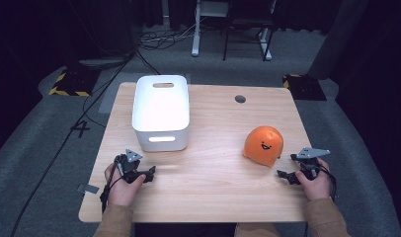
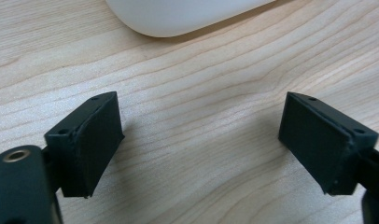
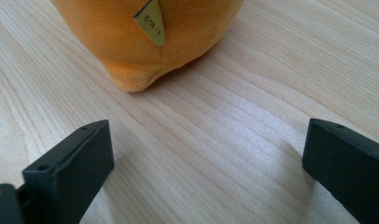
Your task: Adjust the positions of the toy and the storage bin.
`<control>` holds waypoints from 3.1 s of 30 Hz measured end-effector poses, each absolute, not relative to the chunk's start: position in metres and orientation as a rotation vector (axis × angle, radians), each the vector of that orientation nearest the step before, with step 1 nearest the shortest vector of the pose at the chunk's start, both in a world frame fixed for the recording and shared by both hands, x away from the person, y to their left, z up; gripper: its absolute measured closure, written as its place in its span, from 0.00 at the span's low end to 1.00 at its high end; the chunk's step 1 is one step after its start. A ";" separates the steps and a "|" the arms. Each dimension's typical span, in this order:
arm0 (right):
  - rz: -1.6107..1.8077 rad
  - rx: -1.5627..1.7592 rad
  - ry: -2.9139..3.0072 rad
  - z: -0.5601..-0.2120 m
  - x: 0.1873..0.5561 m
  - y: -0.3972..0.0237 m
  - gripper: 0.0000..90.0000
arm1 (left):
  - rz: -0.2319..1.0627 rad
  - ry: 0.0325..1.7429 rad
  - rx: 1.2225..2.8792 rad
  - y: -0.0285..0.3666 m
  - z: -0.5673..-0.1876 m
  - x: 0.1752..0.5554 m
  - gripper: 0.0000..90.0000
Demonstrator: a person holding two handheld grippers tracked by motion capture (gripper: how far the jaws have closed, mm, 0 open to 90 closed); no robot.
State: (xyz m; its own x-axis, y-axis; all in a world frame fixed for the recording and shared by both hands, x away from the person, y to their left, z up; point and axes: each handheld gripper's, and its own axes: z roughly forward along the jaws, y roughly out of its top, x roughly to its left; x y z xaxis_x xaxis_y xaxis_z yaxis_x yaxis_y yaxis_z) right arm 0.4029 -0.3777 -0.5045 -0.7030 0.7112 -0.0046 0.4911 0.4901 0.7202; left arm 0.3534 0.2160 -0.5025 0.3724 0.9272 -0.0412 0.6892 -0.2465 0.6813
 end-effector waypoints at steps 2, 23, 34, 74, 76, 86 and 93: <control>1.034 1.015 2.437 -0.505 0.403 -0.378 0.02 | 0.502 1.402 2.035 0.217 -0.500 0.353 0.19; 1.036 1.005 2.433 -0.505 0.403 -0.378 0.03 | 0.449 1.303 2.005 0.228 -0.448 0.333 0.25; 1.036 1.005 2.433 -0.505 0.403 -0.378 0.03 | 0.498 1.237 1.952 0.231 -0.415 0.331 0.25; 1.038 1.006 2.433 -0.505 0.403 -0.378 0.03 | 0.574 1.230 1.680 0.249 -0.387 0.412 0.28; 1.037 1.005 2.433 -0.505 0.403 -0.378 0.03 | 0.581 1.246 1.695 0.249 -0.389 0.417 0.30; 1.037 1.005 2.433 -0.505 0.403 -0.378 0.03 | 0.580 1.202 1.790 0.251 -0.401 0.426 0.49; 1.037 1.005 2.432 -0.505 0.403 -0.378 0.03 | 0.577 1.173 1.801 0.250 -0.401 0.423 0.51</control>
State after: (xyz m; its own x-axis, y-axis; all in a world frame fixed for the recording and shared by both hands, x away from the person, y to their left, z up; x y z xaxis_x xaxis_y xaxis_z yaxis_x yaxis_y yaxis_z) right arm 0.4027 -0.3776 -0.5049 -0.7050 0.7091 -0.0103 0.4836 0.4913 0.7244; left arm 0.4231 0.2501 -0.4008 0.4449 0.8919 -0.0807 0.4811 -0.1620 0.8616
